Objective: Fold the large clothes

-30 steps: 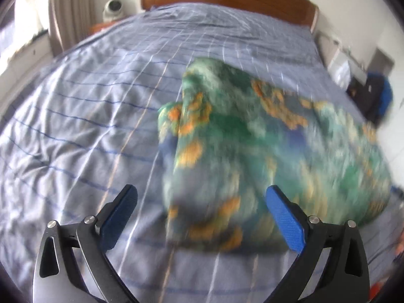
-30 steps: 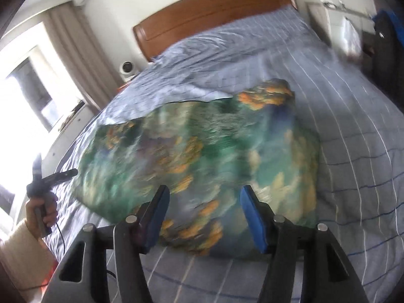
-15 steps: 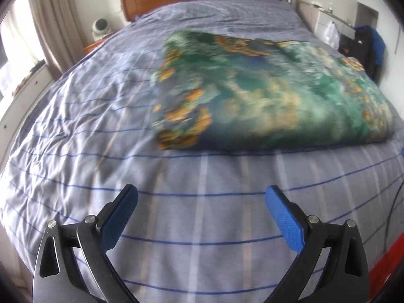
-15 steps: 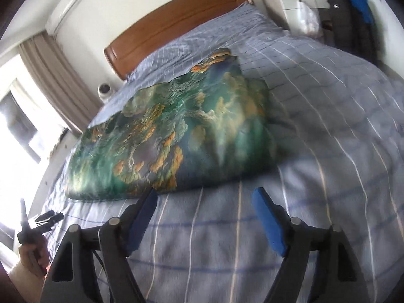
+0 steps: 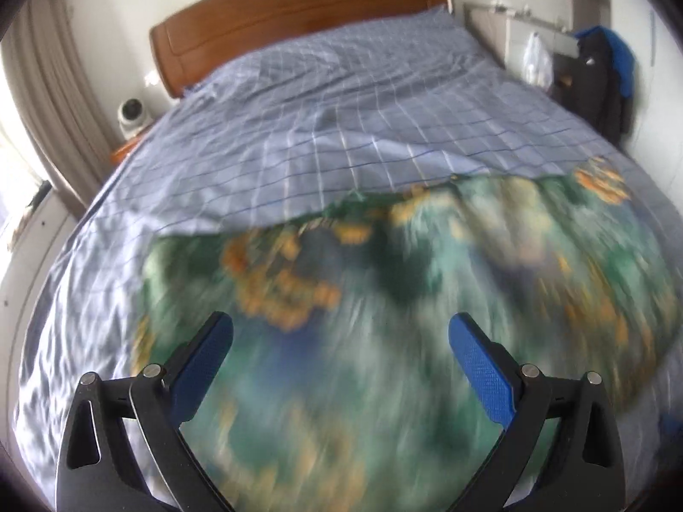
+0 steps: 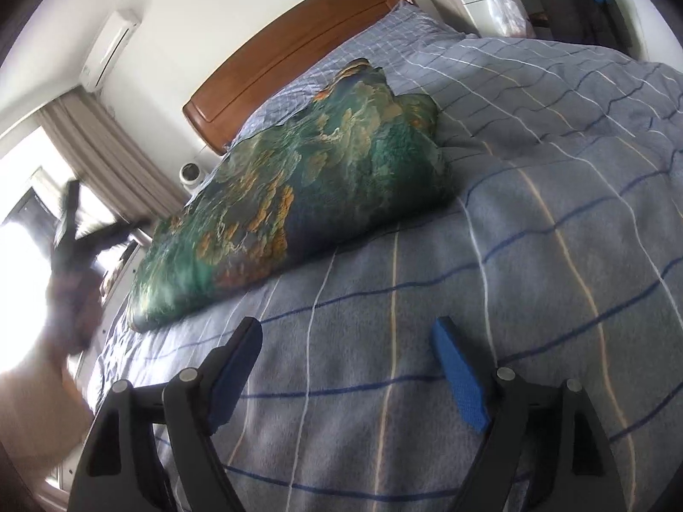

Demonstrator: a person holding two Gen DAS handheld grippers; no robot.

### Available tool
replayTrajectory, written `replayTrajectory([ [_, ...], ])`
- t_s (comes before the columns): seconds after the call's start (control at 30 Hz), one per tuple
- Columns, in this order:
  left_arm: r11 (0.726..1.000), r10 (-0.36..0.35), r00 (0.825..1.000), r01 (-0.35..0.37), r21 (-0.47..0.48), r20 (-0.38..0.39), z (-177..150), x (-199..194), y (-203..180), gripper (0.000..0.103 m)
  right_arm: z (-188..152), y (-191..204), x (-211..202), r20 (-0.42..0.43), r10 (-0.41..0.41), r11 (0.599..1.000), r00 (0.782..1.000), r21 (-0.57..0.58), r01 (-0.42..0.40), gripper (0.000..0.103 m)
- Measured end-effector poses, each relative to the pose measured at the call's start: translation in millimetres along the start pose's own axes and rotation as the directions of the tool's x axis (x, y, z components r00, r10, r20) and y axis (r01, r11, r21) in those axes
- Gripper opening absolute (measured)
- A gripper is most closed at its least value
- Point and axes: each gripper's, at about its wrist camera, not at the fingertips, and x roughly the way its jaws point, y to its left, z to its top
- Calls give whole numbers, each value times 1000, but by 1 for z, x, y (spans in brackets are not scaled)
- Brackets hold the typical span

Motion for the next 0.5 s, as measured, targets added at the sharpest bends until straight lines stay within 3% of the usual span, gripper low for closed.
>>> replayTrajectory([
  [0.13,1000,28,995,-28,4,-92,30,63,-17,101,-5,-7,2,5,32,999,999,1,-32,81],
  [0.23,998,56,990,-54,12,-131,16,87,-25,101,-3,-8,6,-6,47,999,999,-4,-47,84],
  [0.37,999,21,998,-19,26,-55,-25,52,-29,101,-1,-8,7,-12,62,998,998,-4,-62,86],
  [0.5,991,-8,1000,6,132,15,-78,6,-39,101,-1,-8,9,-13,66,998,998,-7,-66,87],
])
